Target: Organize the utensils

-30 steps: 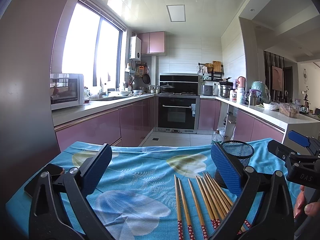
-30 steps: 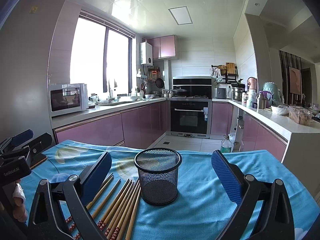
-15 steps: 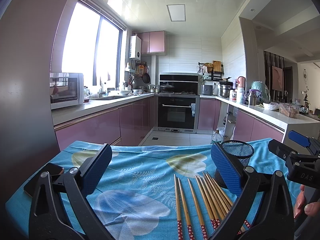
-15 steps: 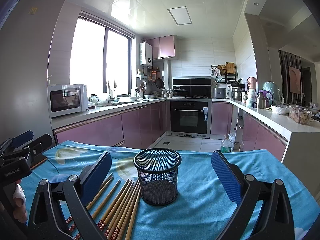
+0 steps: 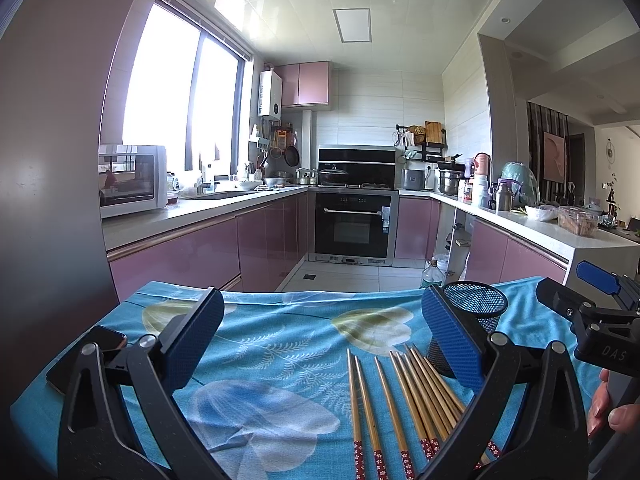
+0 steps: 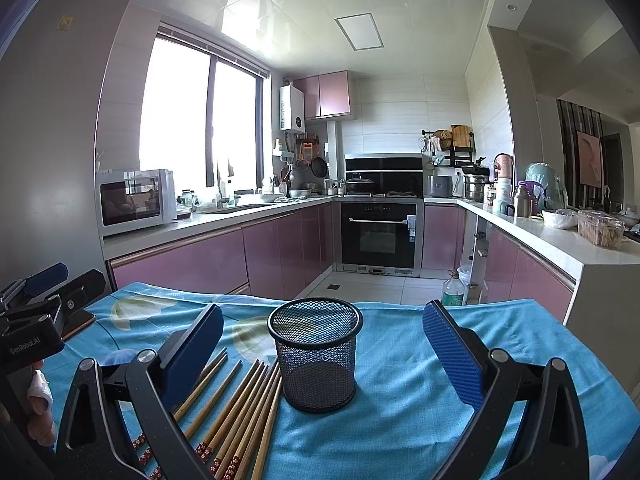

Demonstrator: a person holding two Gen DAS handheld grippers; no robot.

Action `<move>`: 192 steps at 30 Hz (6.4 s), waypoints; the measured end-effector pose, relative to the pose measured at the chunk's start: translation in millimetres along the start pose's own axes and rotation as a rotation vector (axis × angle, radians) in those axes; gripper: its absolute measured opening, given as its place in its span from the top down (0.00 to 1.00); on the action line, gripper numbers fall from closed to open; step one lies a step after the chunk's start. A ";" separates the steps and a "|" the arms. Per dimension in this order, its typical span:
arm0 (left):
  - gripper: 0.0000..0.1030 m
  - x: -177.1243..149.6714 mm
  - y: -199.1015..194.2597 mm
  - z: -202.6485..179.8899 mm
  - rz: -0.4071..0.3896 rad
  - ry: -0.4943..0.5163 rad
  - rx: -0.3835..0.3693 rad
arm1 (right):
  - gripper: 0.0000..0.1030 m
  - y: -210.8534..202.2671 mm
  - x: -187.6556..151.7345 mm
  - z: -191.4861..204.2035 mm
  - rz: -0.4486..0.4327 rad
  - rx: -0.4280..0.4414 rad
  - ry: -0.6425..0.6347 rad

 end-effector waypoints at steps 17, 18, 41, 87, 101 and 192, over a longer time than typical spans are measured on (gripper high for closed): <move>0.05 -0.5 0.4 0.4 0.002 -0.001 0.000 | 0.06 1.2 0.1 1.9 0.003 0.000 0.006; 0.05 -0.2 0.2 0.0 0.002 0.000 0.001 | 0.06 1.1 0.1 2.3 0.002 0.000 0.006; 0.05 -5.4 2.5 -2.9 0.011 -0.001 -0.005 | 0.06 3.7 -1.3 -2.1 0.013 0.004 0.021; 0.15 -52.3 65.1 -0.9 0.384 0.095 -0.168 | 0.41 58.2 -53.4 -4.9 0.488 0.070 -0.031; 0.58 -89.0 117.4 -31.8 0.594 0.179 -0.289 | 0.69 85.7 -90.9 10.1 0.705 0.053 -0.086; 0.93 69.3 190.7 -120.4 0.432 0.114 -0.679 | 0.94 151.6 52.0 -25.3 0.587 0.187 0.037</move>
Point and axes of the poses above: each gripper's, at about its wrist camera, not at the fingertips, and y roughly the way its jaws point, z to its left, x to its top, the point moved 2 cm from there along y, roughly the way its jaws point, and after that the axes turned 12 degrees about y, right-handed, at the moved point
